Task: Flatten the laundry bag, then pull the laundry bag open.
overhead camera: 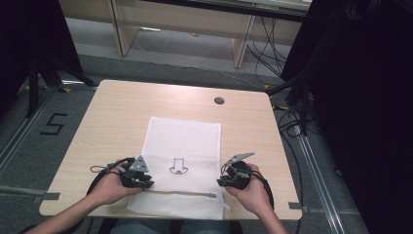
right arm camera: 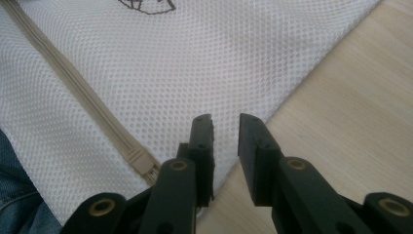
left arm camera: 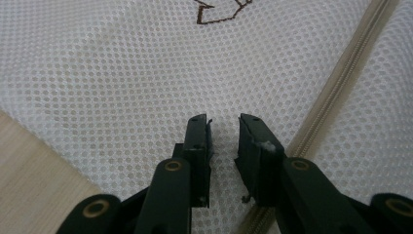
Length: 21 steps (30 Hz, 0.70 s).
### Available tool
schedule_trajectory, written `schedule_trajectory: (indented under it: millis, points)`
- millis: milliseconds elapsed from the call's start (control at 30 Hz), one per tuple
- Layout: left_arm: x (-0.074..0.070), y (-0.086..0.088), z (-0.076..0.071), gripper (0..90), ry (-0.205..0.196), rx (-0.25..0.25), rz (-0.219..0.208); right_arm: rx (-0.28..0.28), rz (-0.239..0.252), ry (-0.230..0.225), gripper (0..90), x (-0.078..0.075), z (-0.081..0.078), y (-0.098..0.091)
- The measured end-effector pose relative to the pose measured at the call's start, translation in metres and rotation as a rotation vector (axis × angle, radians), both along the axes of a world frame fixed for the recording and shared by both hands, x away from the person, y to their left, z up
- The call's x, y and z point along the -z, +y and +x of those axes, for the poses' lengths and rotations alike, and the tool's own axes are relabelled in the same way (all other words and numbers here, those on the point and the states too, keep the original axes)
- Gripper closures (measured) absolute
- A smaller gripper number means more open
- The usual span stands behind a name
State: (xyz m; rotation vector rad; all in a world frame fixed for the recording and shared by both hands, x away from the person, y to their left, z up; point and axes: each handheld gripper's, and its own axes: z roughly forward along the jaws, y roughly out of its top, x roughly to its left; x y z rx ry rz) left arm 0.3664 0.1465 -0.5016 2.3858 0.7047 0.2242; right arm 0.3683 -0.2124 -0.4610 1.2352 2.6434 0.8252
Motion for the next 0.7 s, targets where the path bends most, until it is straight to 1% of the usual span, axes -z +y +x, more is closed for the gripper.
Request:
schedule_trajectory:
  millis: [33, 67, 100, 133, 167, 233, 267, 333, 367, 400, 433, 467, 500, 533, 567, 600, 633, 667, 700]
  points:
    - [0.000, 0.000, 0.000, 73.1, -0.001, 0.004, 0.001, 0.014, -0.003, 0.010, 74.6, -0.001, -0.001, 0.000]
    - [0.000, 0.001, 0.001, 73.1, -0.001, 0.005, 0.002, 0.003, -0.001, -0.011, 74.1, -0.001, 0.000, -0.002]
    - [0.000, 0.001, 0.001, 73.0, -0.001, 0.005, 0.002, 0.003, -0.001, -0.011, 74.1, -0.001, 0.000, -0.002]
    - [0.000, 0.000, 0.000, 73.0, 0.005, -0.006, -0.008, 0.001, 0.000, -0.010, 73.8, -0.001, 0.000, -0.002]
    - [0.001, 0.000, 0.000, 72.8, 0.014, -0.016, -0.012, 0.027, 0.007, -0.003, 73.4, -0.002, -0.002, -0.002]
    - [0.001, 0.000, 0.000, 72.2, 0.014, -0.020, -0.015, 0.024, 0.017, -0.010, 71.9, -0.002, -0.001, -0.003]
    - [0.001, 0.001, 0.000, 72.2, 0.010, -0.015, -0.002, 0.038, 0.021, -0.010, 70.9, -0.002, -0.002, -0.003]
    - [0.001, 0.000, 0.000, 72.1, 0.011, -0.025, -0.009, 0.051, 0.032, -0.038, 68.7, -0.002, -0.002, -0.004]
    - [0.001, 0.000, 0.000, 71.8, 0.008, -0.028, -0.011, 0.052, 0.038, -0.063, 68.4, -0.001, -0.002, -0.005]
    - [0.001, 0.000, 0.000, 71.5, 0.008, -0.028, -0.011, 0.052, 0.038, -0.063, 68.4, -0.001, -0.002, -0.005]
    - [0.001, 0.000, -0.001, 71.1, 0.010, -0.026, -0.024, 0.046, 0.020, -0.065, 67.2, -0.003, -0.001, -0.008]
    - [0.001, 0.000, -0.001, 70.5, 0.010, -0.026, -0.024, 0.046, 0.020, -0.065, 67.2, -0.003, -0.001, -0.008]
    - [0.000, 0.001, 0.001, 68.9, 0.005, -0.012, -0.028, 0.070, 0.059, -0.065, 66.7, -0.001, -0.002, -0.007]
    - [0.000, 0.001, 0.001, 68.1, 0.005, -0.017, -0.046, 0.056, 0.029, -0.041, 66.7, -0.004, -0.001, -0.009]
    - [-0.001, 0.001, 0.000, 67.5, 0.011, -0.036, -0.057, 0.060, 0.031, -0.038, 66.9, -0.003, -0.001, -0.010]
    - [-0.001, 0.001, 0.000, 67.1, 0.011, -0.036, -0.057, 0.060, 0.031, -0.038, 66.9, -0.003, -0.001, -0.010]
    - [-0.003, 0.002, 0.000, 67.1, -0.002, -0.036, -0.067, 0.056, 0.035, -0.032, 66.9, -0.003, -0.001, -0.010]
    - [-0.005, 0.003, 0.001, 66.8, -0.009, -0.024, -0.062, 0.066, 0.044, -0.009, 66.9, -0.003, -0.001, -0.010]
    - [-0.007, 0.004, 0.001, 66.4, -0.016, -0.043, -0.083, 0.079, 0.084, -0.013, 66.4, -0.001, -0.001, -0.010]
